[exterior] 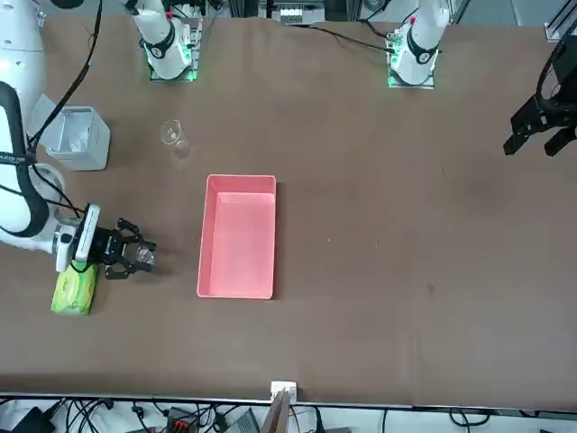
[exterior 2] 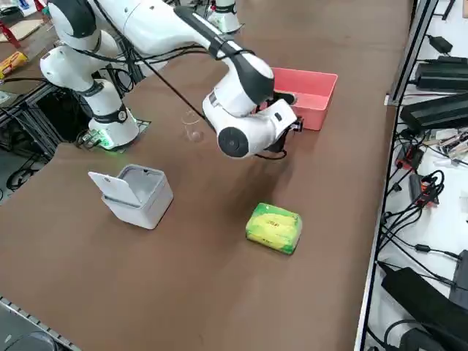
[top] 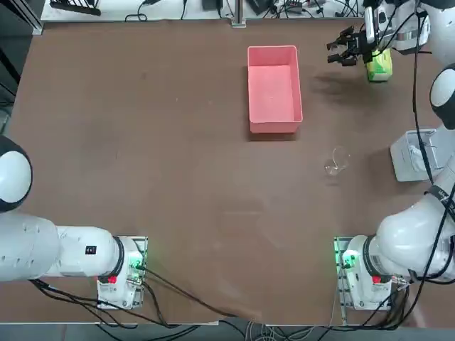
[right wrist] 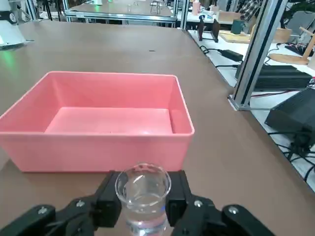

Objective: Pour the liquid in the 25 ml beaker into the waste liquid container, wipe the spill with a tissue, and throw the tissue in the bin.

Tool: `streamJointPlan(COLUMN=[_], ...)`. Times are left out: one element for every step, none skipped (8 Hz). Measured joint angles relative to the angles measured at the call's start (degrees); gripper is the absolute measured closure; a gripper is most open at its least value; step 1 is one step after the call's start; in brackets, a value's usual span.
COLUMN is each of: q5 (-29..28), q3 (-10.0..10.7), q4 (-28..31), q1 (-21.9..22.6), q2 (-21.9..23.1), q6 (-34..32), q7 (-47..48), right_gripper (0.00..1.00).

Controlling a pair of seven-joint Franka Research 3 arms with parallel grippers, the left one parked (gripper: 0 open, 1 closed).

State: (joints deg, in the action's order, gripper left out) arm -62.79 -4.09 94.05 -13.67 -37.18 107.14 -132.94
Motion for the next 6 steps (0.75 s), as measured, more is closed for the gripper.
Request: streamJointPlan(q5=[-0.01,-0.01,-0.02,-0.02,-0.02,-0.02], q3=[-0.03,-0.06,-0.09,-0.11,-0.11,-0.12], q4=[0.46,0.76,1.04,1.19,1.28,1.32], q1=[1.03,2.13,3.23,4.18,4.95,5.7], q2=[1.05,1.93,2.65,3.2,3.67,4.06], q6=[0.73,1.38,2.07,2.74,3.15,3.75], q7=[0.98,2.34,3.5,4.51,5.32,6.62], right_gripper=[0.53,0.53,0.53,0.53,0.53,0.53])
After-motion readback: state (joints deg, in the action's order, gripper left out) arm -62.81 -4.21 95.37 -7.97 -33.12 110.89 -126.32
